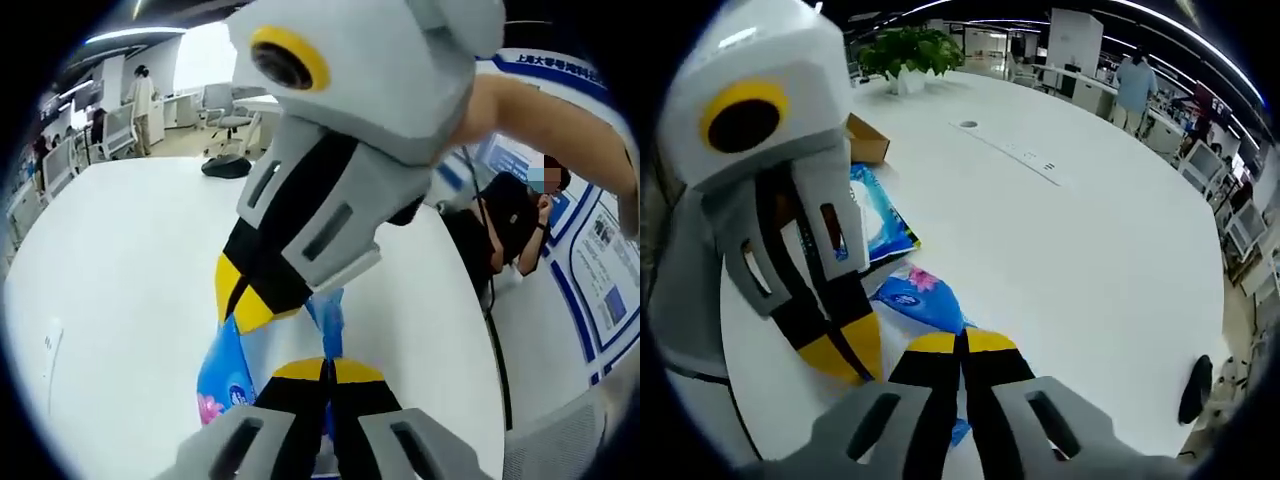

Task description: Operate the shoe box by opening the lid, removing the specified soft item, and placing it in the target area until the item is outside and the box remains undamaged.

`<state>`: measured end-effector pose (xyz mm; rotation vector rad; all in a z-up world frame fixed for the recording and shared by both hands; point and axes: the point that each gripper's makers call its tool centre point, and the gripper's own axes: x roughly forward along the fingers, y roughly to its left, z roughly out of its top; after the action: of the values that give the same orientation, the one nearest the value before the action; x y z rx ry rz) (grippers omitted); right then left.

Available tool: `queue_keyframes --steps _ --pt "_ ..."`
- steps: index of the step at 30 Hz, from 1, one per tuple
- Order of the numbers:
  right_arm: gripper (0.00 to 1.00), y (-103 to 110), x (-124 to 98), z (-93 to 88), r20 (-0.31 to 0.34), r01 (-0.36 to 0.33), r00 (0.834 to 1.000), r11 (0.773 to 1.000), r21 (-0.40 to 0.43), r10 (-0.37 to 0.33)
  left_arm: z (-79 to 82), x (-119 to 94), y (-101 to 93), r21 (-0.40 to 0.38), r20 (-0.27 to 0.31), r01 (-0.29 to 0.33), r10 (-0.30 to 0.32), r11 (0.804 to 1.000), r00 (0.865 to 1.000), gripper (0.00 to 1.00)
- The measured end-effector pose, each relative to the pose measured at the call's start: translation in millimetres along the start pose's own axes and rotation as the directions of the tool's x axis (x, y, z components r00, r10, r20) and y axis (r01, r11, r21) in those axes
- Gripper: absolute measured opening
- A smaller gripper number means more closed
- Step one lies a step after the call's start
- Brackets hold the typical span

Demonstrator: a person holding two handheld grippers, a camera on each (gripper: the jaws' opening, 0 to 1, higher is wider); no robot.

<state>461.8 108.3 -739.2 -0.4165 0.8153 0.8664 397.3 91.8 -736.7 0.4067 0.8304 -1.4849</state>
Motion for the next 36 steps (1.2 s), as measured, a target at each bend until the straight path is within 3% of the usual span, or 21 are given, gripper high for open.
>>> queue_keyframes --steps 18,36 --pt "0.01 -1 1 2.8 -0.008 0.012 1.000 1.000 -0.008 -0.012 -3.7 -4 -0.4 0.005 -0.008 -0.002 0.002 1.000 1.000 0.01" --pt "0.15 7 -24 7.8 -0.001 0.028 1.000 1.000 0.005 -0.028 -1.9 -28 -10.1 0.066 -0.018 -0.049 0.050 0.997 0.999 0.20"
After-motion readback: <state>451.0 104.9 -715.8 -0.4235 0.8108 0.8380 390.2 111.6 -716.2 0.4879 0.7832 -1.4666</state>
